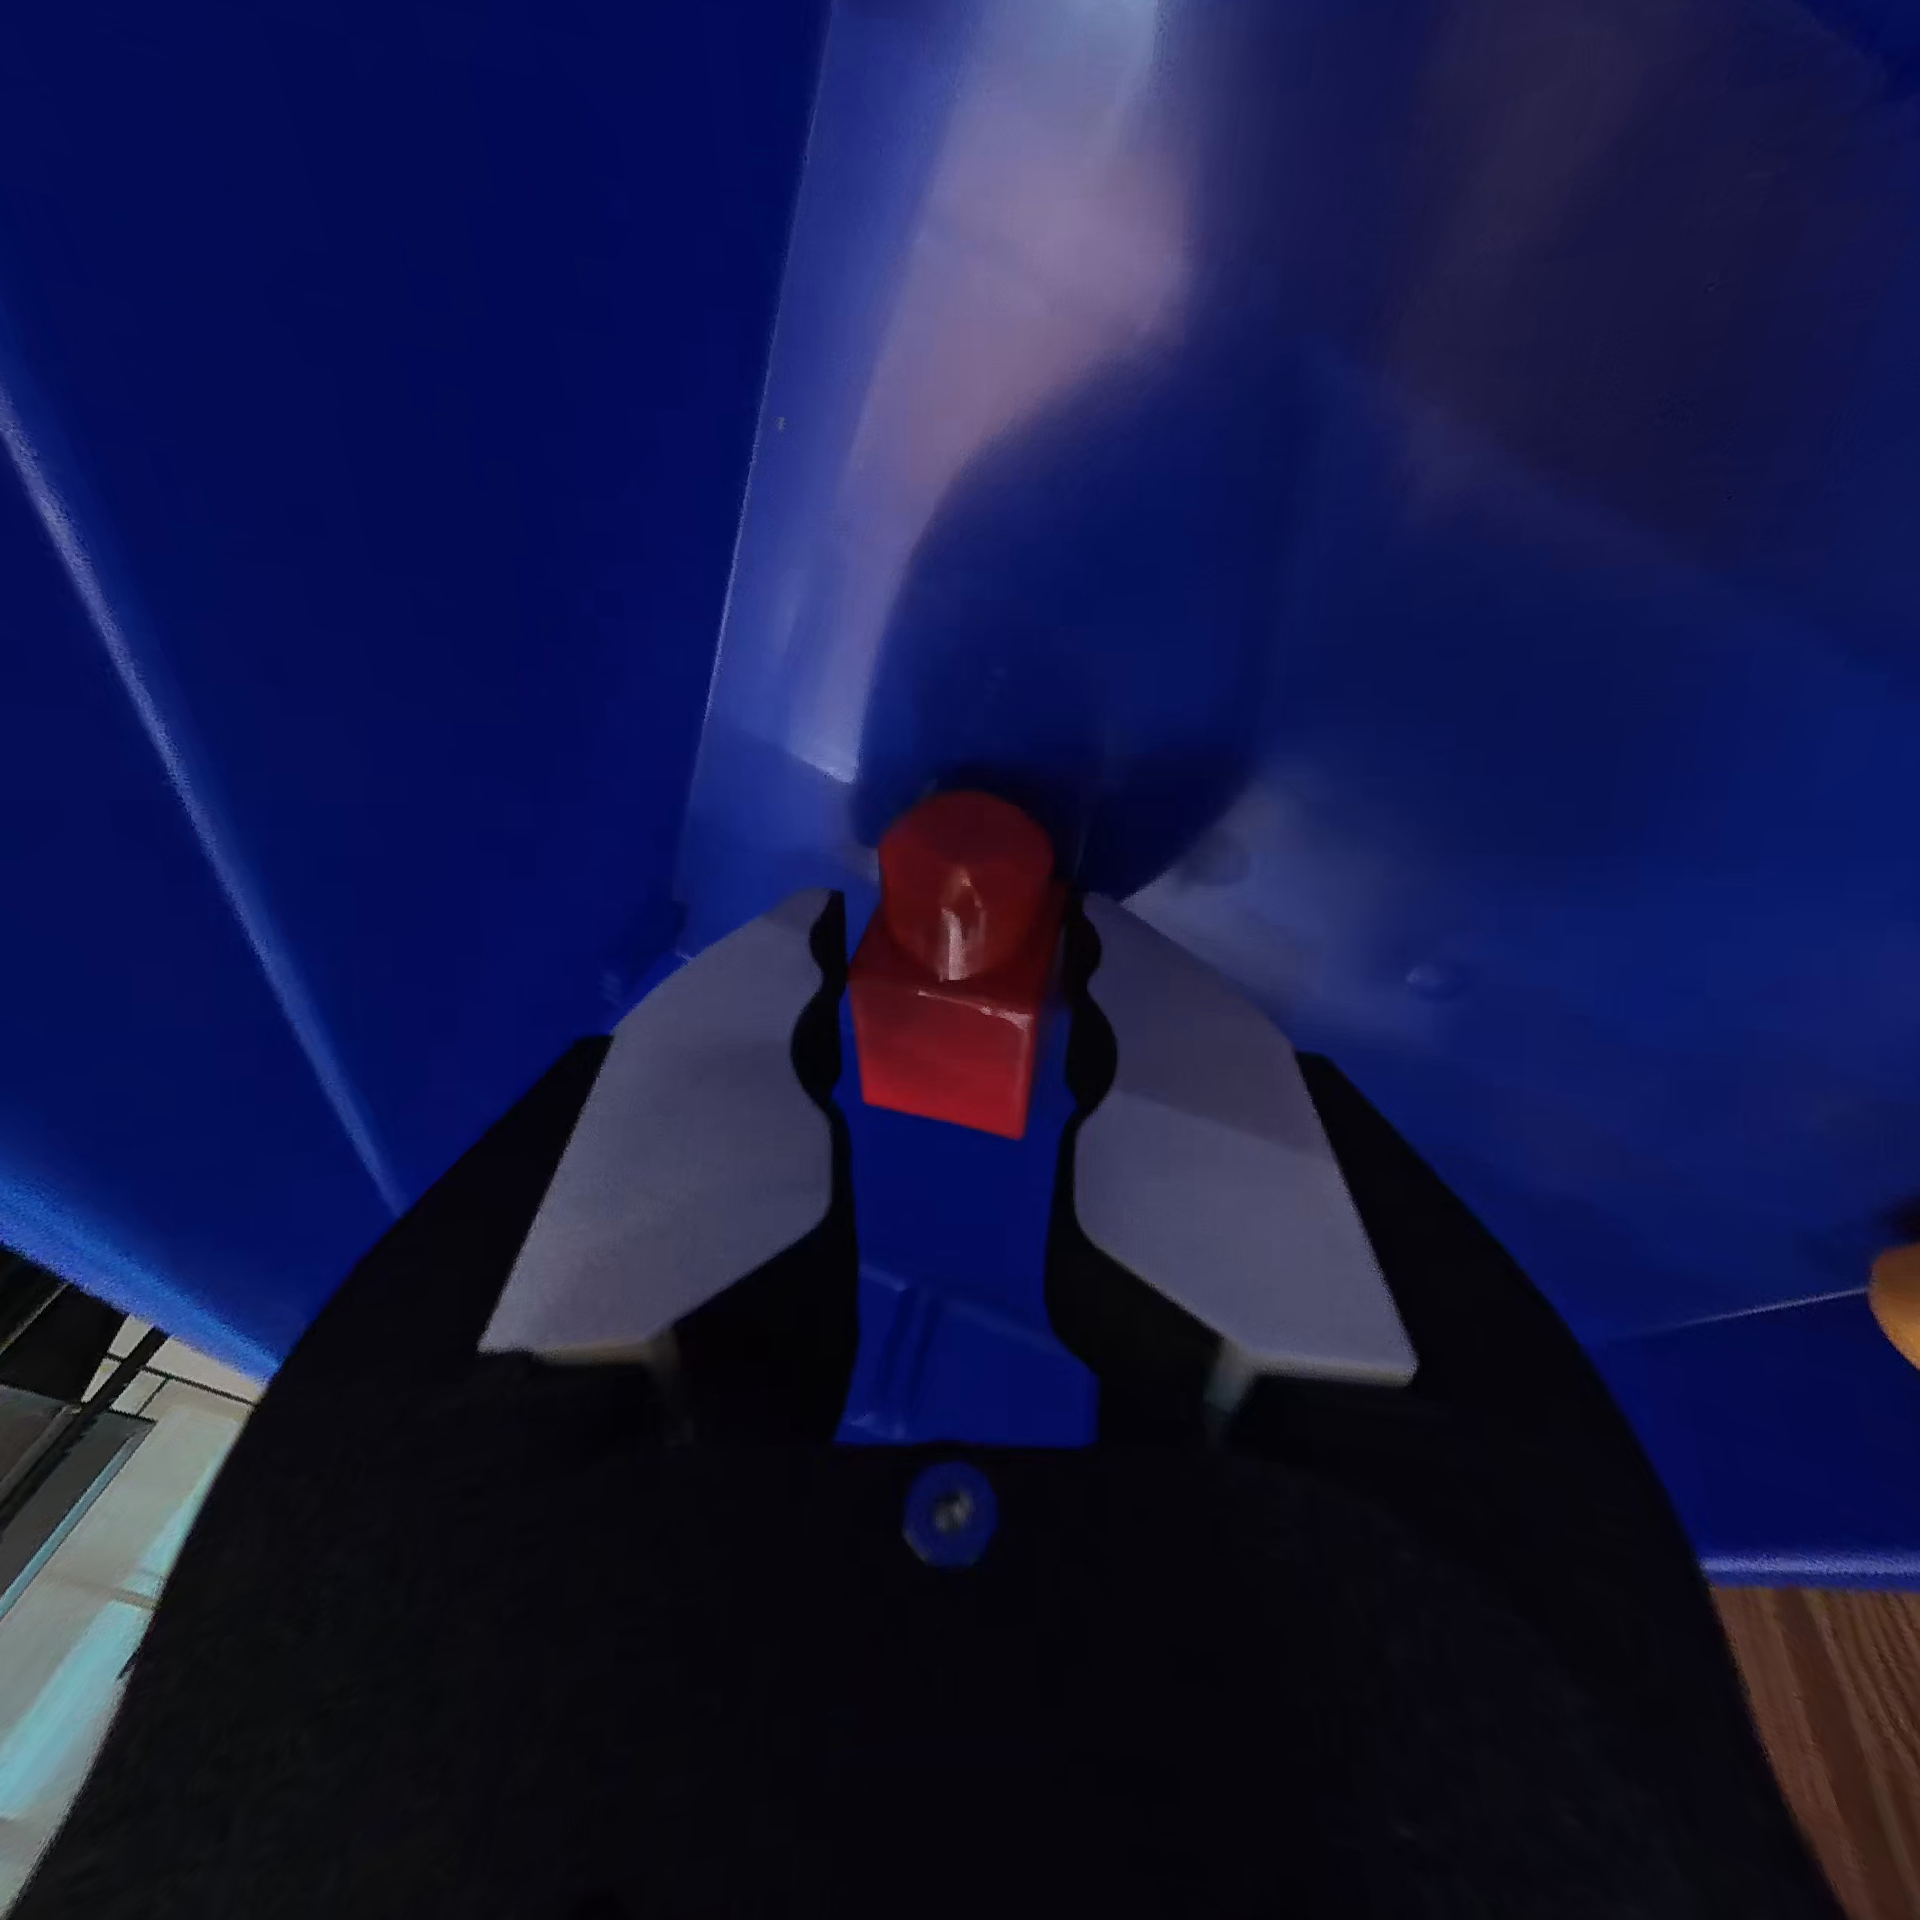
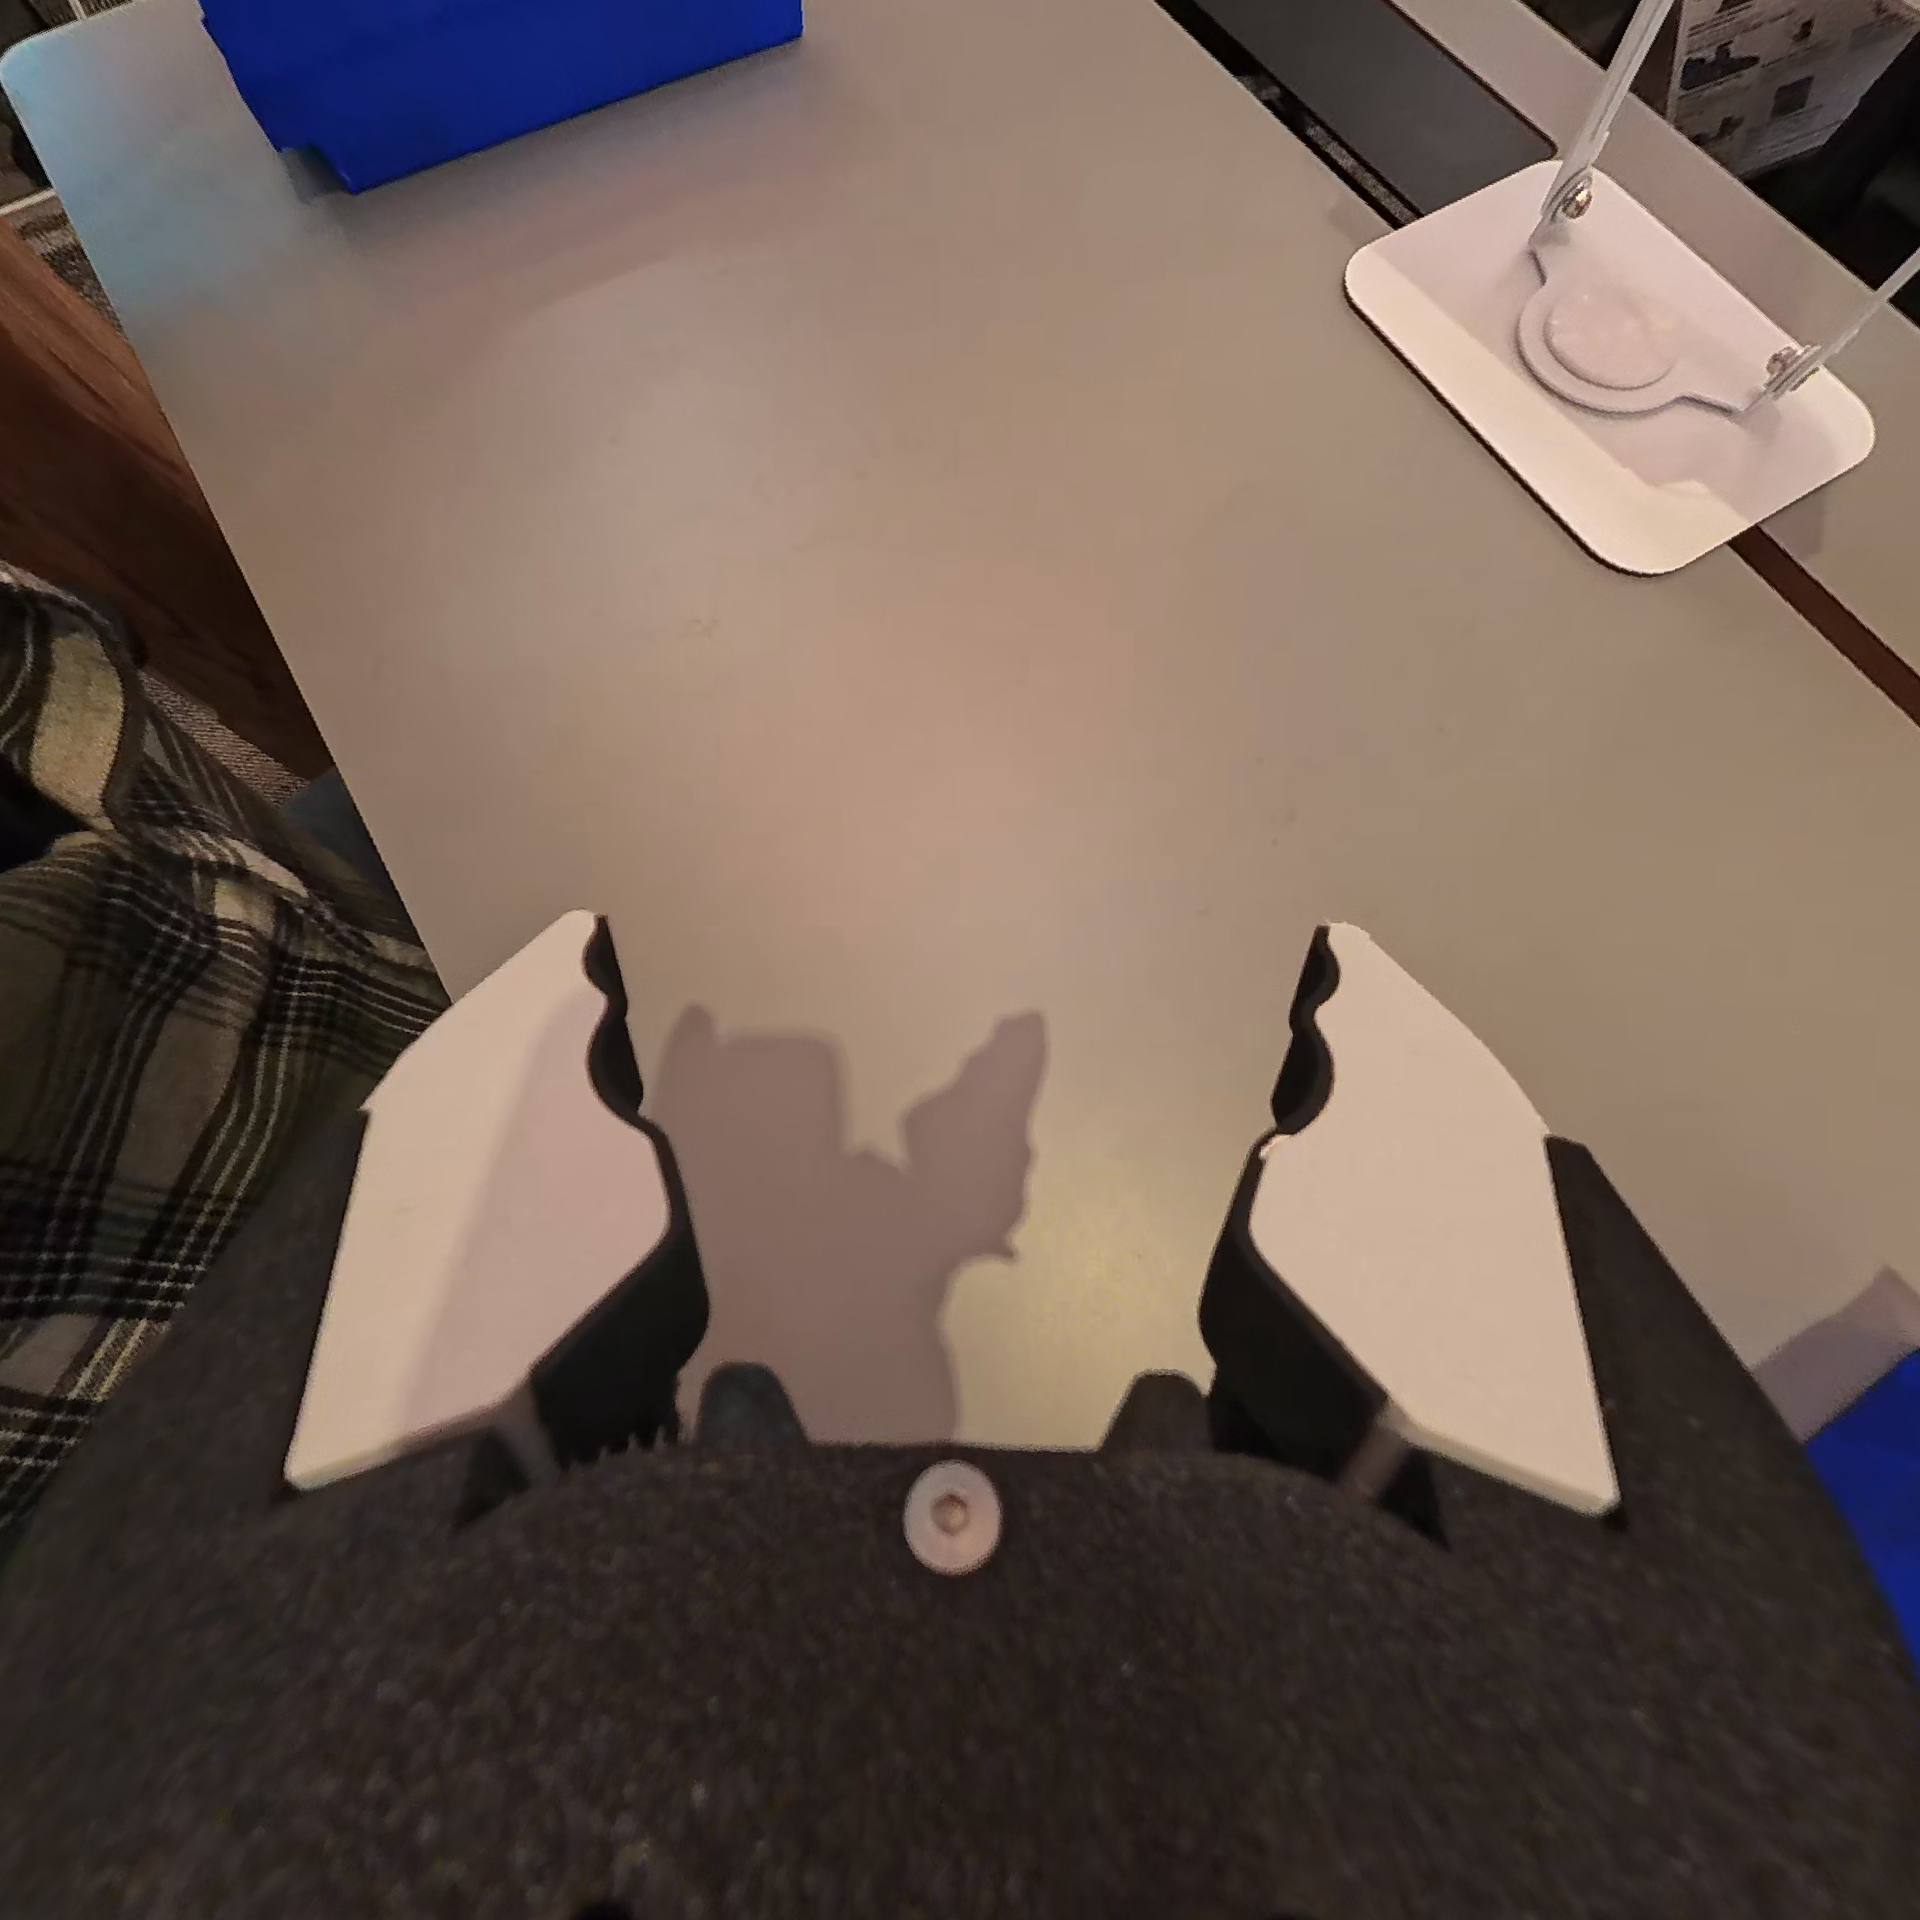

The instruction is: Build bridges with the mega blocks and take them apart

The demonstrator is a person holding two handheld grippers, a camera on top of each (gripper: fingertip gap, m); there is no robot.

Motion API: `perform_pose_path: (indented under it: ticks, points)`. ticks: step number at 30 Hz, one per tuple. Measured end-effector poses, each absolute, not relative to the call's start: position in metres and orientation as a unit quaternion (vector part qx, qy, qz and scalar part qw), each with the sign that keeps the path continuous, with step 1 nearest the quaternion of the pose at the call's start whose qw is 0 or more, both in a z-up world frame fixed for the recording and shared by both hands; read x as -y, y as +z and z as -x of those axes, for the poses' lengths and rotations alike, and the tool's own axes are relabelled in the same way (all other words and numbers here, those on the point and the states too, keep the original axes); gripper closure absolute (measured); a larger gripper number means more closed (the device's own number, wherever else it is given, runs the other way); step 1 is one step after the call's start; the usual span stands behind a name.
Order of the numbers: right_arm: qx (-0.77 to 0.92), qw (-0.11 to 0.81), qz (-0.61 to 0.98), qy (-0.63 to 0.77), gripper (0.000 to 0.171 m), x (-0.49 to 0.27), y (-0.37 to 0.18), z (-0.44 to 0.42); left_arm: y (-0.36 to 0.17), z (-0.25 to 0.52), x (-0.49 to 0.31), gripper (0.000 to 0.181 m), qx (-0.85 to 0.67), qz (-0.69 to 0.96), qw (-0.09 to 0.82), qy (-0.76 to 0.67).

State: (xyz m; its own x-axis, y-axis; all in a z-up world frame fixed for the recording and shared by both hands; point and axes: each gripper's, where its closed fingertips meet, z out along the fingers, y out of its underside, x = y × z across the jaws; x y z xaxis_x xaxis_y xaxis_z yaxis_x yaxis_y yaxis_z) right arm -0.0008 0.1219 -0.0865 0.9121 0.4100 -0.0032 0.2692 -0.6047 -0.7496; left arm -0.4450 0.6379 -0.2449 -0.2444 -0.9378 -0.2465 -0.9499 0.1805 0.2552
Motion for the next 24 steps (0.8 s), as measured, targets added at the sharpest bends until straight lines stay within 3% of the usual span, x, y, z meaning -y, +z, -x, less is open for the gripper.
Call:
perform_pose_path:
  ticks: [1, 12, 16, 21, 24]
  points:
    - [0.19, 0.402, 0.891, 0.088, 0.051, -0.122, -0.087, 0.001, -0.245, 0.445, -0.638, 0.141, -0.767, 0.616, 0.015, 0.179]
    - [0.187, 0.408, 0.889, 0.089, 0.055, -0.116, -0.086, -0.002, -0.241, 0.445, -0.626, 0.143, -0.749, 0.65, -0.003, 0.131]
    - [0.186, 0.418, 0.884, 0.095, 0.057, -0.113, -0.087, -0.003, -0.204, 0.426, -0.627, 0.144, -0.708, 0.695, 0.112, 0.054]
    - [0.188, 0.435, 0.875, 0.105, 0.058, -0.105, -0.088, -0.003, -0.116, 0.388, -0.612, 0.145, -0.635, 0.702, 0.316, -0.065]
    - [0.187, 0.449, 0.865, 0.12, 0.058, -0.1, -0.085, -0.004, -0.067, 0.349, -0.573, 0.145, -0.59, 0.68, 0.394, -0.183]
